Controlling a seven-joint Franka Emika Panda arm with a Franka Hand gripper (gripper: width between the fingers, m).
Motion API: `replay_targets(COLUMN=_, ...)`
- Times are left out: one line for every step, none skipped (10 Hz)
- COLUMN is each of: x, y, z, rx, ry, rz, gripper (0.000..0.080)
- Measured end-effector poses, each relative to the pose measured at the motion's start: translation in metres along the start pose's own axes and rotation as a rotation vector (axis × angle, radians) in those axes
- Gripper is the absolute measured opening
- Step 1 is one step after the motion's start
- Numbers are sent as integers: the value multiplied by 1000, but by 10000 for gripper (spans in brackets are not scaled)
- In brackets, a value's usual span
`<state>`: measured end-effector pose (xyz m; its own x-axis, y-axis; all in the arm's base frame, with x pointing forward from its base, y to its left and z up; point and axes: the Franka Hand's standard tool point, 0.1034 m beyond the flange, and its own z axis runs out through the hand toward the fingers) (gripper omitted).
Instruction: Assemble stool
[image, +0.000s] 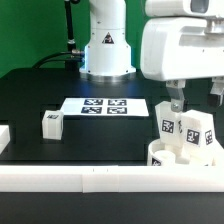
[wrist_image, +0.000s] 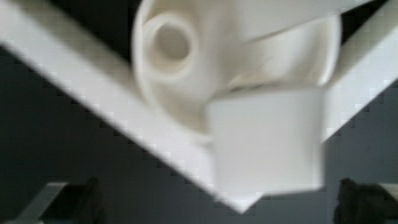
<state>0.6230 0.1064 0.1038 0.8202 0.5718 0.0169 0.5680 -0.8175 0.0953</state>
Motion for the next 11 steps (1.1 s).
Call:
replay_targets(x=3, y=1, z=-1, rx=0, ry=-61, rz=-7, gripper=649)
replay_targets(x=-1, y=-1, z=-1, rx=5, ry=-155, rz=4, gripper=649)
replay_targets(x=6, y=3, z=0, rx=-8, ry=-128, rz=0, gripper=649)
replay_targets(x=6, y=2, z=3, rx=-14, ry=-114, rz=-1, gripper=649)
replay_targets(x=5, y=2, z=6, rx=-15, ry=-113, rz=-4, gripper=649)
replay_targets(x=4, y=1, z=9, rx=-14, ry=-116, rz=-4, gripper=649)
replay_targets(x=3, y=0, z=12, rx=-12, ry=-120, rz=-3, gripper=649)
replay_targets(x=2, y=-1, z=15, rx=-11, ry=-125, rz=-1, gripper=649)
replay_targets(x=3, y=-4, z=17, rx=-12, ry=-121, rz=5, gripper=649)
replay_targets(x=4, y=-5, z=19, rx=-11, ry=-121, rz=7, gripper=649)
replay_targets(x=4, y=-6, z=20, rx=-11, ry=-123, rz=7, gripper=649)
